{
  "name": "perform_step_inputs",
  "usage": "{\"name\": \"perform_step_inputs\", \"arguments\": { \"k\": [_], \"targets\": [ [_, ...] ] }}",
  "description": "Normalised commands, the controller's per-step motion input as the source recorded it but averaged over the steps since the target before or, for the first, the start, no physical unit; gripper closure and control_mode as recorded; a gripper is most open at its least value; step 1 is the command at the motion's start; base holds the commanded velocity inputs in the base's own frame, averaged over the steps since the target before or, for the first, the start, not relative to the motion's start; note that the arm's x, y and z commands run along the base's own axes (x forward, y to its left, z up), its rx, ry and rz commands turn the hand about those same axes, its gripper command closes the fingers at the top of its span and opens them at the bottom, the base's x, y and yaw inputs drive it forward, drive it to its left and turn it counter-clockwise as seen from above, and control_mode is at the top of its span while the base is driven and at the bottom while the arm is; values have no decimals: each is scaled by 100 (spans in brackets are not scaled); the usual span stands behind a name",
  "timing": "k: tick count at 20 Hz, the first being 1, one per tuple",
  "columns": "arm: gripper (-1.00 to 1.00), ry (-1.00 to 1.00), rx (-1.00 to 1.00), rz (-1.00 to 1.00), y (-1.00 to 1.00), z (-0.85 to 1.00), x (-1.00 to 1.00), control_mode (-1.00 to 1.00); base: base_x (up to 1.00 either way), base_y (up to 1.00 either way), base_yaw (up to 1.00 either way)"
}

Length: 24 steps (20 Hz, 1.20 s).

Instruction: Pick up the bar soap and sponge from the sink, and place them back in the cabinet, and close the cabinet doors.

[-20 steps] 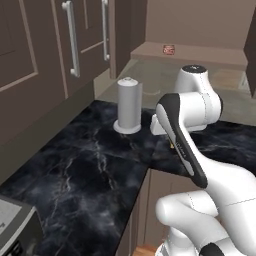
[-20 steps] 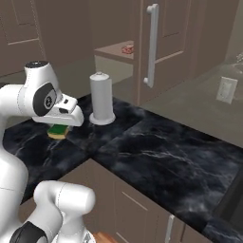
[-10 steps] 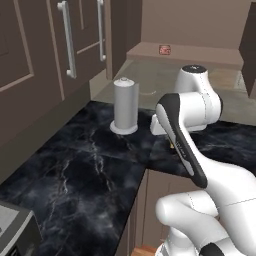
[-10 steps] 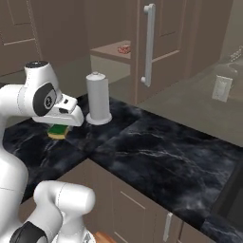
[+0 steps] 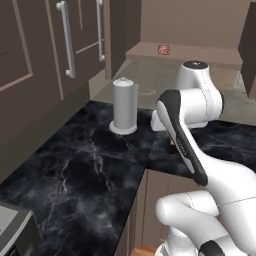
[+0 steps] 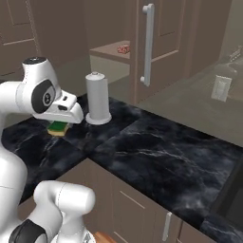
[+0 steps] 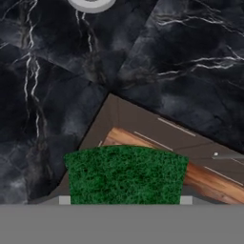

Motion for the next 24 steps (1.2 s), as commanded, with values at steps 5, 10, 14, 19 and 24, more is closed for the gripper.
{"name": "perform_step_inputs", "arguments": {
  "k": [5,10,14,19,24],
  "targets": [
    [100,-5,-5,-18,1,61,29,-100,0,0,0],
    [100,-8,-8,-24,0,61,34,-100,0,0,0],
    [100,-8,-6,-16,0,47,46,-100,0,0,0],
    [100,-4,-2,-8,-5,47,49,-100,0,0,0],
    [100,-1,0,0,-19,43,44,-100,0,0,0]
  ]
}}
